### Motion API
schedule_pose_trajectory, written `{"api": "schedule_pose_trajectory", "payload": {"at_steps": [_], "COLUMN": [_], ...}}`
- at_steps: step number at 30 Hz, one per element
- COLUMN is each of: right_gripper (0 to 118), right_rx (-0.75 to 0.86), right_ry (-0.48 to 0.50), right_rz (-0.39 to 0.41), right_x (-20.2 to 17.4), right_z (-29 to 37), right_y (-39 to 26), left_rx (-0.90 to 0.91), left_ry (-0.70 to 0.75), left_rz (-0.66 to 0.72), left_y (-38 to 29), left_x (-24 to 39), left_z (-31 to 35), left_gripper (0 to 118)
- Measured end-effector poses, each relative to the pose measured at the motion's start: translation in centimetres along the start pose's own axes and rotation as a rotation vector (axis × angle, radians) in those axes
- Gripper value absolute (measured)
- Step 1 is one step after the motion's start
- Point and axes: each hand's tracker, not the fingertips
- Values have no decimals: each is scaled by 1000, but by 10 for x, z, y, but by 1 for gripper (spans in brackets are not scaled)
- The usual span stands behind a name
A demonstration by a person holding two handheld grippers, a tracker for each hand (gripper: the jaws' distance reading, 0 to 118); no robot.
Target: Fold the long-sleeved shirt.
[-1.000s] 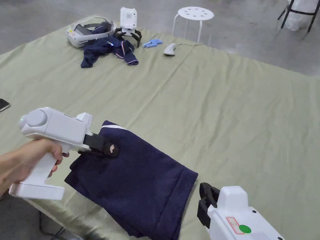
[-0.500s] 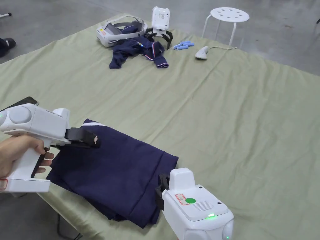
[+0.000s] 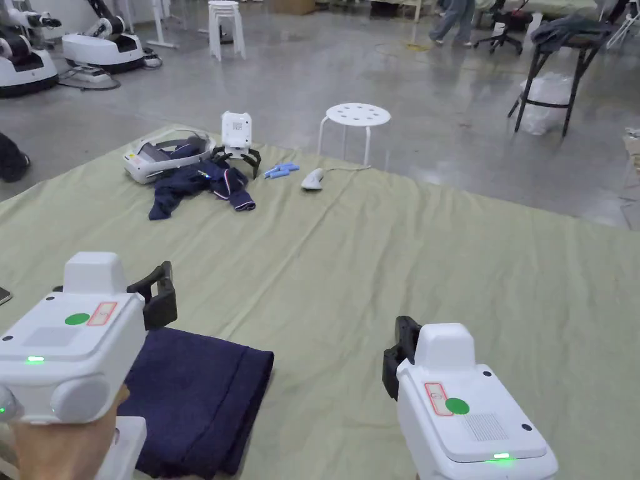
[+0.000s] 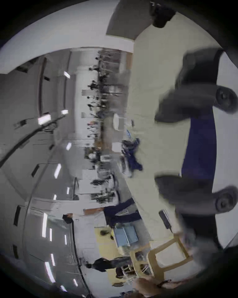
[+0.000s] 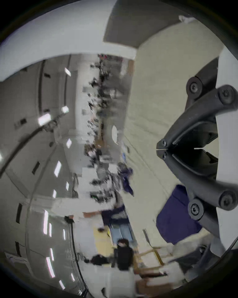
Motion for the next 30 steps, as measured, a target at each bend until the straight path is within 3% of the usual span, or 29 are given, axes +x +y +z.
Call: {"api": "schedule_pose_trajectory", "payload": {"at_steps": [2,3,6,10,16,22,30], "right_gripper": [0,0,0,0,0,0,0], "right_rx": [57,91,139,156,149,147,163], "right_ry": [-95,-143,-253,-377,-470,-496,-479], "right_rz": [3,7,19,37,31,16,15], "right_x": [29,45,93,151,207,222,214], "right_z": [24,37,70,109,142,150,150], "right_y": [13,17,27,36,42,41,47], "left_rx": [40,76,71,109,101,96,96], "left_ry": [4,-17,-193,-321,-433,-451,-455], "left_rz": [-31,-44,-14,-18,-59,-59,-52], "left_y": [-1,-2,10,27,38,42,46], "left_x": [38,60,113,177,231,238,237], "left_z": [13,20,26,36,39,39,47], "left_gripper": [13,9,5,5,5,5,5]}}
